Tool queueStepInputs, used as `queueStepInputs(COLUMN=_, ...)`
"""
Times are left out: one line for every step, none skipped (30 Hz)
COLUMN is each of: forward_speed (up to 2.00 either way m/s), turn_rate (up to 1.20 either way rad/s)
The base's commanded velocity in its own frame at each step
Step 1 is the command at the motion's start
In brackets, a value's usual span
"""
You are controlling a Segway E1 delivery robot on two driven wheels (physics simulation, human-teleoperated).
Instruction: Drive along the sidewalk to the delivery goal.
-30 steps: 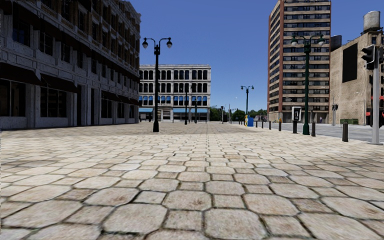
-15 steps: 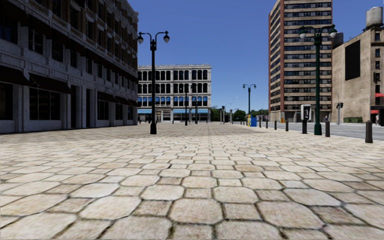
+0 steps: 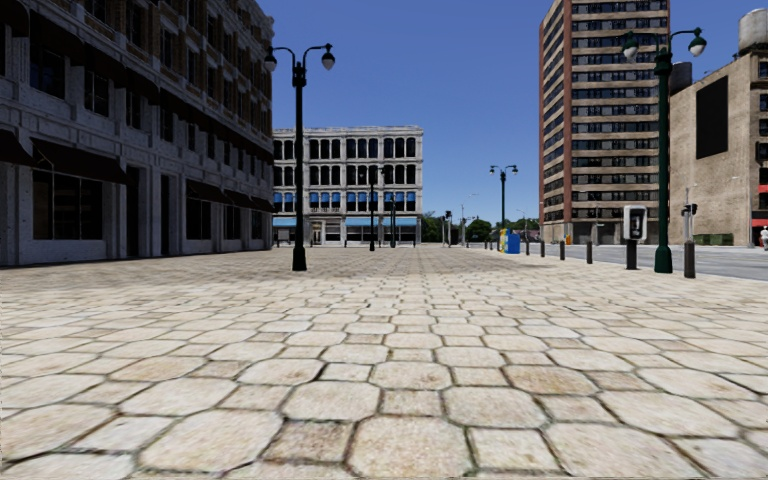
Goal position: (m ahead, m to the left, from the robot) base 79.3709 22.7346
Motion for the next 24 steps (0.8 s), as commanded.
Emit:
queueStepInputs(forward_speed=1.98, turn_rate=0.00)
queueStepInputs(forward_speed=1.98, turn_rate=0.00)
queueStepInputs(forward_speed=1.98, turn_rate=0.00)
queueStepInputs(forward_speed=1.98, turn_rate=0.00)
queueStepInputs(forward_speed=1.98, turn_rate=0.00)
queueStepInputs(forward_speed=1.98, turn_rate=0.00)
queueStepInputs(forward_speed=1.98, turn_rate=0.00)
queueStepInputs(forward_speed=1.98, turn_rate=0.00)
queueStepInputs(forward_speed=1.98, turn_rate=0.00)
queueStepInputs(forward_speed=1.98, turn_rate=0.00)
queueStepInputs(forward_speed=1.98, turn_rate=0.00)
queueStepInputs(forward_speed=1.98, turn_rate=0.00)
queueStepInputs(forward_speed=1.98, turn_rate=0.00)
queueStepInputs(forward_speed=1.98, turn_rate=0.00)
queueStepInputs(forward_speed=1.98, turn_rate=0.00)
queueStepInputs(forward_speed=1.98, turn_rate=0.00)
queueStepInputs(forward_speed=1.98, turn_rate=0.00)
queueStepInputs(forward_speed=1.98, turn_rate=0.00)
queueStepInputs(forward_speed=1.98, turn_rate=0.00)
queueStepInputs(forward_speed=1.98, turn_rate=0.00)
queueStepInputs(forward_speed=1.98, turn_rate=0.00)
queueStepInputs(forward_speed=1.98, turn_rate=0.00)
queueStepInputs(forward_speed=1.98, turn_rate=0.00)
queueStepInputs(forward_speed=1.98, turn_rate=0.00)
